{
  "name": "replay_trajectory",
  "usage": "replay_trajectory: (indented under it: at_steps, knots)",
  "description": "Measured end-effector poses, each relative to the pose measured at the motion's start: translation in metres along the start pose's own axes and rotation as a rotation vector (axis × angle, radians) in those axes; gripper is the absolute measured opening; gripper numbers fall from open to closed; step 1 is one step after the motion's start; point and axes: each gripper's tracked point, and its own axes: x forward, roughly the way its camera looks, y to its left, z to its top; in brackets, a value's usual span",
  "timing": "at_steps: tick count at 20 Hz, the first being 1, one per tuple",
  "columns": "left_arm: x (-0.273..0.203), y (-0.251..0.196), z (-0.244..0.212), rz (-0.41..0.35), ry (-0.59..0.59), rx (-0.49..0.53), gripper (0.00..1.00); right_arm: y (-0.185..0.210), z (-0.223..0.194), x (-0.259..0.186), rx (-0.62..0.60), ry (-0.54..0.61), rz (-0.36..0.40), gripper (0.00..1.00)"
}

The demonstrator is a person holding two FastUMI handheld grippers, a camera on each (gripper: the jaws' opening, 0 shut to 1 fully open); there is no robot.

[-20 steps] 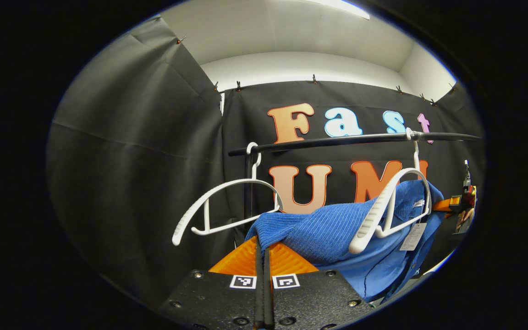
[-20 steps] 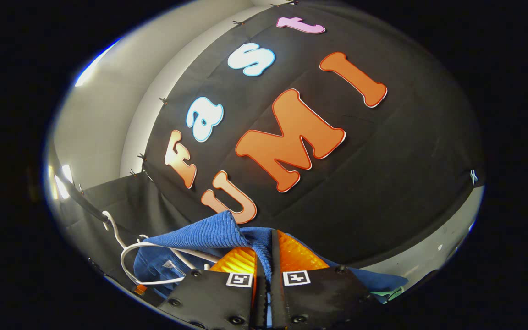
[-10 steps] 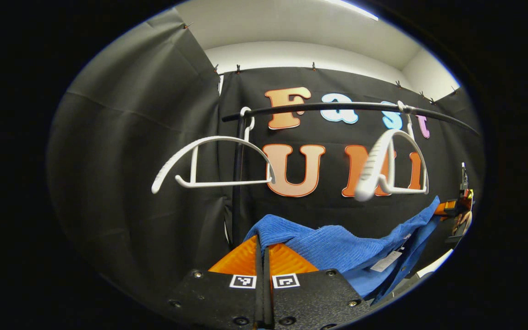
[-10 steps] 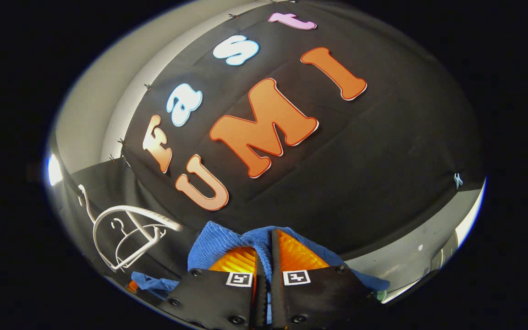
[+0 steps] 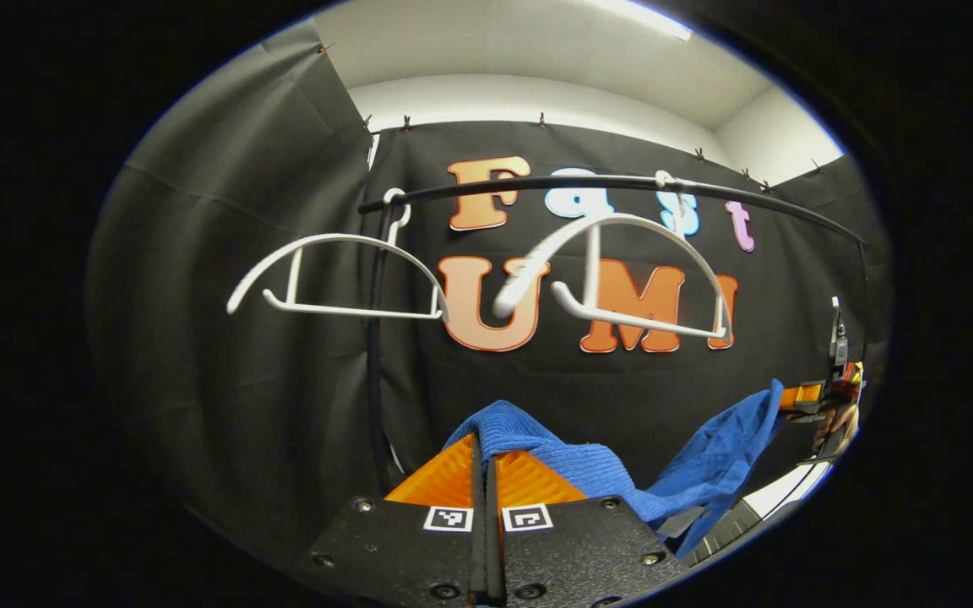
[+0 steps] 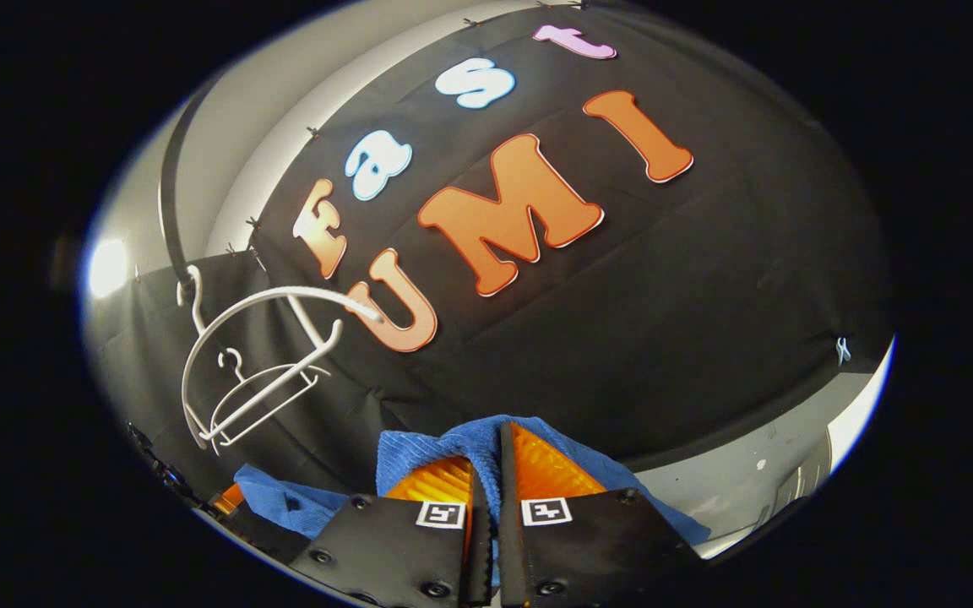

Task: Grasp the clothes on the hanger with both hands and then place them into the laundry hamper below.

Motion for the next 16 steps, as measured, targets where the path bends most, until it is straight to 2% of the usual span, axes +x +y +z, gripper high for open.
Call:
replay_trajectory:
  at_steps: [10,16]
  knots:
    - [-0.005,-0.092,-0.051,-0.117,0.037,-0.064,0.0,0.023,-0.073,-0.037,-0.069,0.029,0.054,0.11]
    - [0.001,-0.149,-0.083,-0.213,0.07,-0.034,0.0,0.02,-0.111,-0.042,-0.232,0.033,0.021,0.11]
